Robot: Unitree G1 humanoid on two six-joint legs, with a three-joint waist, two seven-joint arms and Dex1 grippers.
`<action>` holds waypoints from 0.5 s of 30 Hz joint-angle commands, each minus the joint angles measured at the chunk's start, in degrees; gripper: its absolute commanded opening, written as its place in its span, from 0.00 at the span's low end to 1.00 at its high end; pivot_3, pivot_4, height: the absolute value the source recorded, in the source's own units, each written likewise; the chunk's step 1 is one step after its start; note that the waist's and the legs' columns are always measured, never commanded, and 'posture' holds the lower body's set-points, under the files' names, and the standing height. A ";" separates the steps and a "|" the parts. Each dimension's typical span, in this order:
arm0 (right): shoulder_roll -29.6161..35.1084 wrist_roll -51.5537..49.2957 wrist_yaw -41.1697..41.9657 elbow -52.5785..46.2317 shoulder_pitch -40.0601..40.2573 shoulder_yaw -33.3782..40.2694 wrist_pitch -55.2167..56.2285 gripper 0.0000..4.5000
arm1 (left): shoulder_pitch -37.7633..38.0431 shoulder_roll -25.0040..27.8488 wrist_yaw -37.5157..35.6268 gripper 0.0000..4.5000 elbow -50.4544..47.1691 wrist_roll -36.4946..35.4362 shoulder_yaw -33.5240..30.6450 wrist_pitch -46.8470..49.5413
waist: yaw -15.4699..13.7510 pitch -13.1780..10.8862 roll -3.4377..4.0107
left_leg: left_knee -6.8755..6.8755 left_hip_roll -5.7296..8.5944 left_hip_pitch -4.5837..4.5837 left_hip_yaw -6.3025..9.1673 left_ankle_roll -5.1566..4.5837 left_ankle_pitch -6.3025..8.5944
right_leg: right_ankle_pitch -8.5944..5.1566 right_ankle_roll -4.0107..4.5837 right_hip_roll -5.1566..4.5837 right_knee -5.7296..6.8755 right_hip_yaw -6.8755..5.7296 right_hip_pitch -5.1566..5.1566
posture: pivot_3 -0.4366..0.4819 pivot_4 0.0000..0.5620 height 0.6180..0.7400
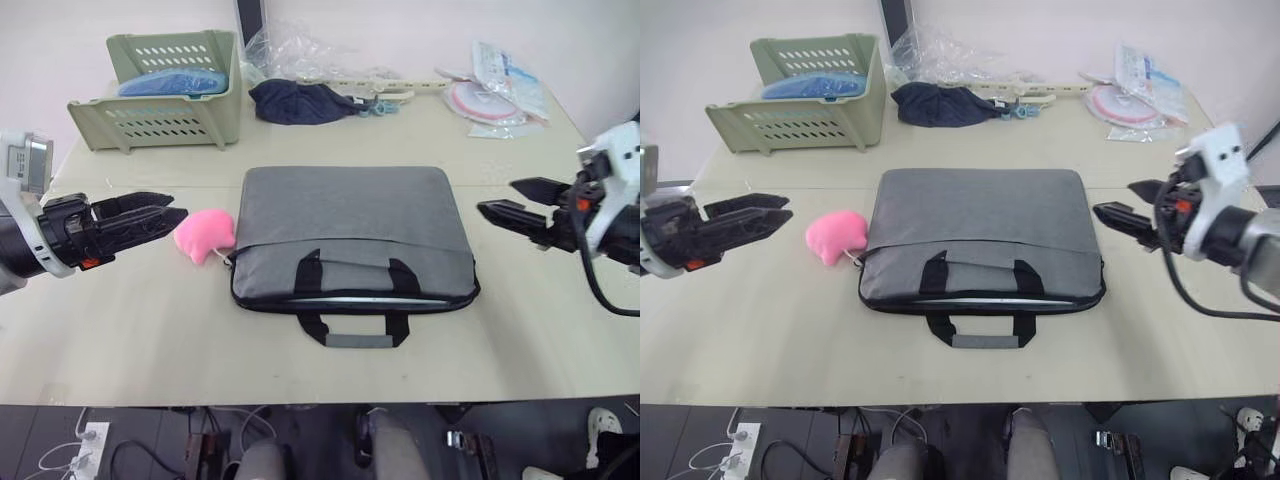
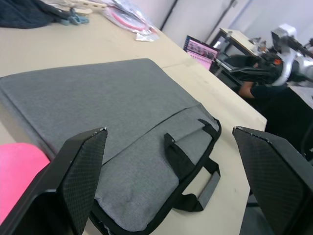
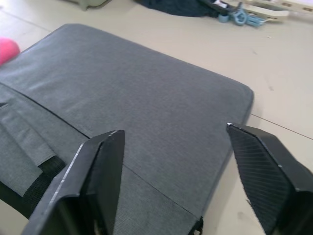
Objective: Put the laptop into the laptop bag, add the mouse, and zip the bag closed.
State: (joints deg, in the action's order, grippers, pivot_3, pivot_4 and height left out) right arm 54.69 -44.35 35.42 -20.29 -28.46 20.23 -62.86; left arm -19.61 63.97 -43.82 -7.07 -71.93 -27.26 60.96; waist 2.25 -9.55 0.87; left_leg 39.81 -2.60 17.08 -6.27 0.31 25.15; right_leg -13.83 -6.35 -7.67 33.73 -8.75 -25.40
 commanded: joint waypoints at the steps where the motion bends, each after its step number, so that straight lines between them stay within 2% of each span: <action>1: -1.75 1.59 0.80 -2.12 -2.68 -4.46 4.20 0.45 | -3.69 1.48 -5.90 1.00 2.02 4.36 2.77 -2.82 | 0.00 0.00 0.00 | 0.04 0.00 0.00 0.00 0.00 0.00 | 0.00 0.00 0.00 0.02 0.00 0.00 | 0.48 0.27 1.00; 5: -3.51 2.15 1.69 -2.44 -4.01 -8.47 5.99 0.05 | -6.39 0.51 -10.19 1.00 6.01 9.56 6.11 -5.14 | -0.08 0.00 0.00 | 0.09 0.00 0.02 0.00 0.00 0.00 | 0.00 0.00 0.00 0.04 -0.01 0.00 | 0.48 0.27 1.00; 6: -4.12 2.24 1.43 -2.42 -4.39 -9.07 6.35 0.02 | -6.93 0.16 -10.87 1.00 6.58 10.30 6.55 -5.39 | -0.09 0.00 0.00 | 0.08 0.00 0.01 0.01 0.00 0.00 | 0.00 0.00 0.00 0.03 -0.01 0.00 | 0.48 0.27 1.00; 15: -14.04 6.59 -1.64 0.95 -7.52 -16.24 10.45 0.02 | -12.50 -4.44 -15.62 1.00 16.46 19.29 11.07 -10.28 | 0.04 0.00 -0.01 | 0.15 0.00 0.04 0.02 -0.01 0.00 | 0.00 0.00 0.00 0.08 -0.04 -0.01 | 0.48 0.27 1.00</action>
State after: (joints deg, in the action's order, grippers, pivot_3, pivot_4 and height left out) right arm 40.93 -38.82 34.93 -19.20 -34.77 3.70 -54.20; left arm -30.87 59.16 -58.17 8.25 -53.77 -15.53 52.05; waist 2.29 -9.56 0.86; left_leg 39.99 -2.60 17.13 -6.25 0.30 25.15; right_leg -13.83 -6.35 -7.67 33.83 -8.80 -25.41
